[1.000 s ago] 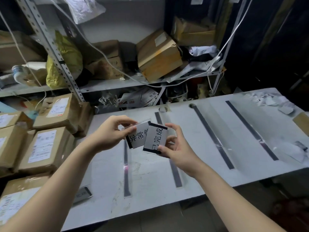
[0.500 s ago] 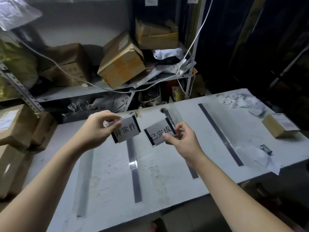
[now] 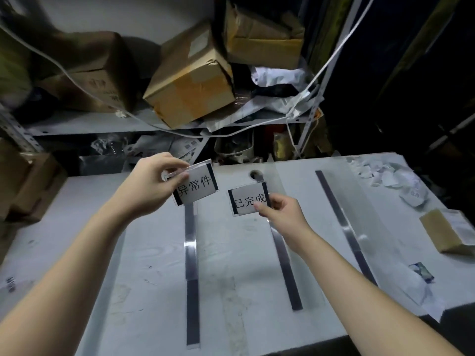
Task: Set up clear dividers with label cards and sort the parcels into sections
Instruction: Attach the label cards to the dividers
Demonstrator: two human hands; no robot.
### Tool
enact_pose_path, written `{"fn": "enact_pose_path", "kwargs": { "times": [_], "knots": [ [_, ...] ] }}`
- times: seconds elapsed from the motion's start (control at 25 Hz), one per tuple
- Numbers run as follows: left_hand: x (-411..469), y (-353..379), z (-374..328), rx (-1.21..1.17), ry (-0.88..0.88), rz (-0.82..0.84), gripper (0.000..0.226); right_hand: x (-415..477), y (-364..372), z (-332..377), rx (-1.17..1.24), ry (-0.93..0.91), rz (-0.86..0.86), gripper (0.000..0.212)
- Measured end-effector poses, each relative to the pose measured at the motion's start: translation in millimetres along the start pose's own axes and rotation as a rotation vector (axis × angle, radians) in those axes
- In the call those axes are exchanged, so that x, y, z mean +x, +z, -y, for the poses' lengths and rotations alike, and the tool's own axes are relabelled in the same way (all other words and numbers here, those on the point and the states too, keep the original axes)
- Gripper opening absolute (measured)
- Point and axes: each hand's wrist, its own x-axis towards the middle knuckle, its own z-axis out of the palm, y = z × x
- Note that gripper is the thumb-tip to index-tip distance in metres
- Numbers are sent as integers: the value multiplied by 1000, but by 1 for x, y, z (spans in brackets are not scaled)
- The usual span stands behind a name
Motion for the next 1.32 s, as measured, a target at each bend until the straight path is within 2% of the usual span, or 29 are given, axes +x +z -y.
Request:
{"fn": "enact_pose_path", "kwargs": {
  "times": [0.32, 0.52, 0.6, 0.72, 0.88, 0.96, 1.12, 1.24, 1.32],
  "knots": [
    [-21, -8, 38, 106, -310, -152, 18, 124, 50, -56, -179, 92, 149, 1],
    [-38, -12, 50, 116, -424, -201, 16, 166, 82, -86, -300, 156, 226, 15],
    [-42, -12, 55, 105, -440, -197, 15, 177, 87, -97, -349, 175, 240, 17],
    [-42, -13, 65, 80, -450, -197, 15, 188, 87, -107, -443, 186, 201, 8],
    [-40, -12, 71, 23, -450, -188, 13, 195, 80, -113, -621, 143, 152, 30],
    [-38, -9, 71, 10, -434, -172, 14, 195, 75, -118, -672, 162, 126, 28],
    [-31, -7, 70, -12, -416, -151, 14, 190, 69, -121, -694, 173, 104, 31],
    [-21, -8, 69, -4, -361, -131, 15, 178, 66, -106, -646, 141, 81, 25],
    [-9, -9, 64, -5, -309, -106, 16, 161, 59, -82, -576, 117, 70, 33]
  ]
}}
